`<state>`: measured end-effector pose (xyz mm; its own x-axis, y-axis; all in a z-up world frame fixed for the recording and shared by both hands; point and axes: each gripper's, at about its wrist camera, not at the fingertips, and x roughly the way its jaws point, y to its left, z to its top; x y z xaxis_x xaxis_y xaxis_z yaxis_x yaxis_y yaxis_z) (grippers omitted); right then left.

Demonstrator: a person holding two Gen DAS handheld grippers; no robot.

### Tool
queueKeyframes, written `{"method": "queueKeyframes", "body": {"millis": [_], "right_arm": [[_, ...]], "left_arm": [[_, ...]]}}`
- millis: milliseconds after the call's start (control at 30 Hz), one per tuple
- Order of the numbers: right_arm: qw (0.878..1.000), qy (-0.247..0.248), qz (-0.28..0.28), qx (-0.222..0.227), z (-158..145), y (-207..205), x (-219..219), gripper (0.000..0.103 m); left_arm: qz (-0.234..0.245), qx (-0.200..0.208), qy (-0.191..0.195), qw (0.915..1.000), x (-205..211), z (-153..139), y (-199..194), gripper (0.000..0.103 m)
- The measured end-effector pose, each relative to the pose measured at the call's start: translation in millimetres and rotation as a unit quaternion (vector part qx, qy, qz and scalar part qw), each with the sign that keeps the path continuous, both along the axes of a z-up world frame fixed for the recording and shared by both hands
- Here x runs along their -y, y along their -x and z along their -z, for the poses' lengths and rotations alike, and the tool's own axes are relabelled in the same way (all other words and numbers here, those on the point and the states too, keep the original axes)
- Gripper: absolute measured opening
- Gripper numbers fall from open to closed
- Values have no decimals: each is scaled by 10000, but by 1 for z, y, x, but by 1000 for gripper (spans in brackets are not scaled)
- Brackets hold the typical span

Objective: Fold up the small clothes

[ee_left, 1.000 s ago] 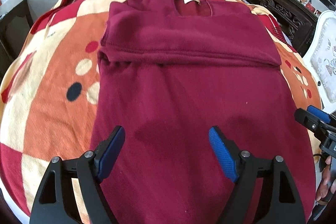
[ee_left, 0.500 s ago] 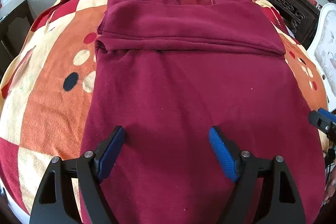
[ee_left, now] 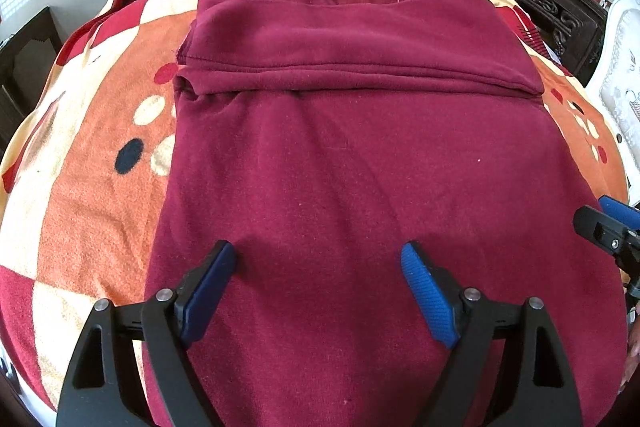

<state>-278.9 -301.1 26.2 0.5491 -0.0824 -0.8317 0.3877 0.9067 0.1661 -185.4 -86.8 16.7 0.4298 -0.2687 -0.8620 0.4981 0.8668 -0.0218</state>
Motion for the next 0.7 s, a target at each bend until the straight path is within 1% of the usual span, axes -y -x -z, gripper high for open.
{"method": "queueKeyframes", "body": {"millis": [300,567,700], "right_arm": [[10000,-15,6,25,-2,-1,-3,90],[10000,-75,7,56,-6,0,-9,93],[10000,-7,-53,68,-8,0,-15,93]], "left_arm": [[8,-11,89,10000,-3,-4,4,85],[33,79,187,9998,-7,-16,13,85],[29,108,173,9998,-9,-18,17,85]]}}
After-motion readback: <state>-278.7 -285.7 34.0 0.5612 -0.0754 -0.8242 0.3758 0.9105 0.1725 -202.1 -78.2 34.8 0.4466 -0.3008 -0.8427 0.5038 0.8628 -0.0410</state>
